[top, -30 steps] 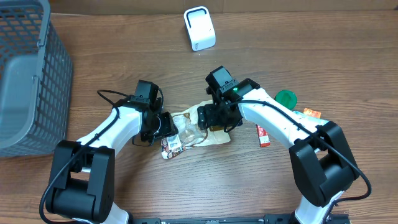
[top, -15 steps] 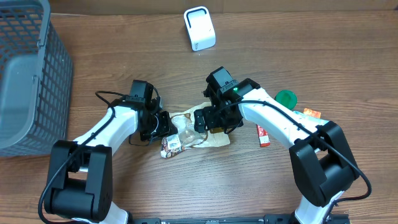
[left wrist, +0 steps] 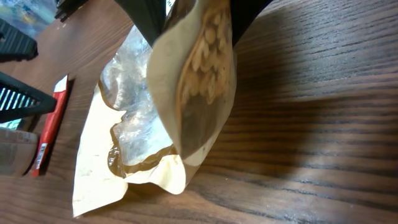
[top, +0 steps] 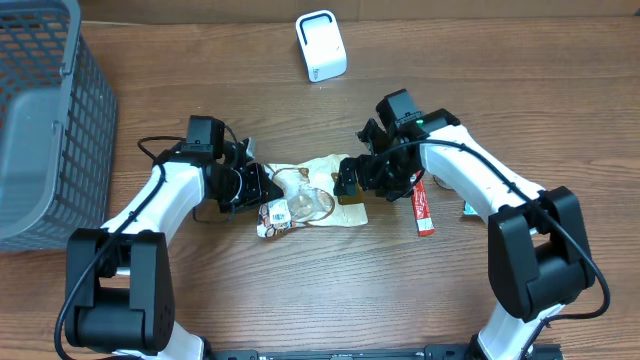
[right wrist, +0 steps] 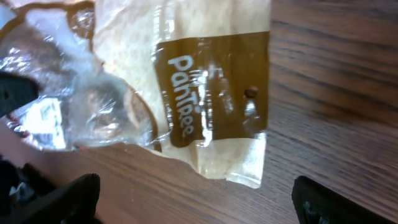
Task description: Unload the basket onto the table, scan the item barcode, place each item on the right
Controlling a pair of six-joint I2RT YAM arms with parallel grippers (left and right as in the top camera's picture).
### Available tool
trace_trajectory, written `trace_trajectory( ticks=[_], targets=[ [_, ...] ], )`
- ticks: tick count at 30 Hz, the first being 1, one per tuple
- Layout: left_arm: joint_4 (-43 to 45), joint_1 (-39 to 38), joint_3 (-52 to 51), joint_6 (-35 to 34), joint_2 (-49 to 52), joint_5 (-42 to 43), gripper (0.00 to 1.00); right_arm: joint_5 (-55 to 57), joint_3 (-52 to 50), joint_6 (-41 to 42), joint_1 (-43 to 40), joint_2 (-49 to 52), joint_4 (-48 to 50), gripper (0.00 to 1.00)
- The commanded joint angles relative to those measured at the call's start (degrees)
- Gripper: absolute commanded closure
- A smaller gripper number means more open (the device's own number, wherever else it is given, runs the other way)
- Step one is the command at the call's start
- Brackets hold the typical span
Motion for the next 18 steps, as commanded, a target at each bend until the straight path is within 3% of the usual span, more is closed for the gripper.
trace_trajectory(
  ticks=[1, 3, 5, 10, 18],
  targets=[
    [0.28, 0.13, 1.75, 2.14, 0.42, 2.89, 0.83, -3.39, -0.15, -2.14, 0.57, -1.53, -0.04, 0.00],
    [0.31, 0.44, 1.95, 2.10, 0.42, 3.96, 0.83, -3.41, -0.15, -1.92, 0.57, -1.53, -0.07, 0.00],
    [0.28, 0.44, 1.95, 2.12, 0.42, 4.17, 0.73, -3.41, -0.20, -1.92, 0.57, -1.53, -0.20, 0.00],
    [0.22, -1.53, 1.86, 1.31, 0.48, -4.50, 0.44, -3.41, -0.24, -1.88, 0.70, -1.53, -0.48, 0.00],
    [2.12, -7.61, 1.86, -3.37, 0.48, -16.41, 0.37, -2.49, -0.96, -1.68, 0.70, -1.53, 0.04, 0.00]
  ],
)
